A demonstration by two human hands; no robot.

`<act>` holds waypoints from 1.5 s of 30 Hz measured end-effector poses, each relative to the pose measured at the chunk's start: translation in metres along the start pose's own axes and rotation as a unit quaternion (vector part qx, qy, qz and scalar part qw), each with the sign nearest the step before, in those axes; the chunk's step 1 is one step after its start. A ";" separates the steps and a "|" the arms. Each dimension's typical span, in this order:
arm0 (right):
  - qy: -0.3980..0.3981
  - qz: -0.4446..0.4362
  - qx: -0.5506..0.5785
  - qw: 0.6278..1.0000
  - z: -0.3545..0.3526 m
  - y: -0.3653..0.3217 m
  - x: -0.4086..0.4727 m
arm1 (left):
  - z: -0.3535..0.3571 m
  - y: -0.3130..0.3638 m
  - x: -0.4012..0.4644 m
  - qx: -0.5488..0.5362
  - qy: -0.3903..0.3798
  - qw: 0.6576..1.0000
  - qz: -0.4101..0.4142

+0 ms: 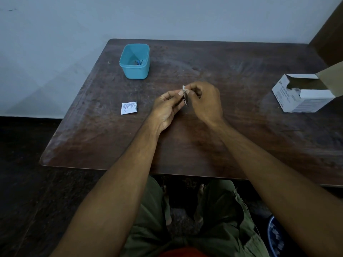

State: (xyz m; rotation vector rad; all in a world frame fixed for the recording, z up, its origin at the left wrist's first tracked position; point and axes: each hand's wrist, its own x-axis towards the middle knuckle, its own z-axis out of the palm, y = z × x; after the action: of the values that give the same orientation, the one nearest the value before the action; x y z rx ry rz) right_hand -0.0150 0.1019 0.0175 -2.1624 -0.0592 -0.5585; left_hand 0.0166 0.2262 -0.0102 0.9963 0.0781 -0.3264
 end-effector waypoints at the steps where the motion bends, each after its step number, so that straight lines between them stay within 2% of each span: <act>1: 0.000 -0.003 -0.003 1.000 0.000 -0.001 0.002 | 0.000 0.000 0.000 0.004 0.002 1.000 -0.001; 6: -0.014 -0.066 -0.059 0.996 -0.003 0.002 -0.006 | 0.000 0.000 0.000 0.021 0.004 1.000 -0.001; 9: -0.030 -0.072 -0.073 0.994 -0.006 0.003 -0.006 | 0.001 0.001 -0.001 0.023 0.007 1.000 -0.004; 14: -0.008 -0.033 -0.033 0.999 -0.003 -0.003 0.000 | 0.003 0.001 -0.003 0.020 0.011 1.000 -0.003; 30: 0.007 0.001 0.003 1.000 0.004 0.004 -0.035 | 0.007 -0.003 0.003 -0.006 0.060 0.998 0.017; 32: 0.018 0.020 0.014 1.000 0.004 0.004 -0.033 | 0.006 -0.004 0.003 -0.002 0.055 0.998 0.022; 34: 0.035 0.079 0.064 0.994 0.004 0.005 -0.033 | 0.003 -0.006 0.002 0.000 0.036 0.999 0.026; 36: 0.037 0.174 0.171 0.969 0.005 0.004 -0.032 | 0.000 -0.007 0.001 0.005 0.011 0.999 0.032; 39: 0.032 0.277 0.318 0.906 0.005 0.000 -0.032 | -0.003 -0.008 0.001 0.010 -0.019 0.999 0.040; 45: -0.041 0.375 0.462 0.802 -0.003 -0.003 -0.030 | -0.007 -0.005 0.001 0.014 -0.057 0.998 0.021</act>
State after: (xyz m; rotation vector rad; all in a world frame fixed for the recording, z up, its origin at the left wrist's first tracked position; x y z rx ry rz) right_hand -0.0434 0.1063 0.0087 -1.0868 0.3921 0.0656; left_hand 0.0163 0.2292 -0.0185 1.0027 -0.0518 -0.3458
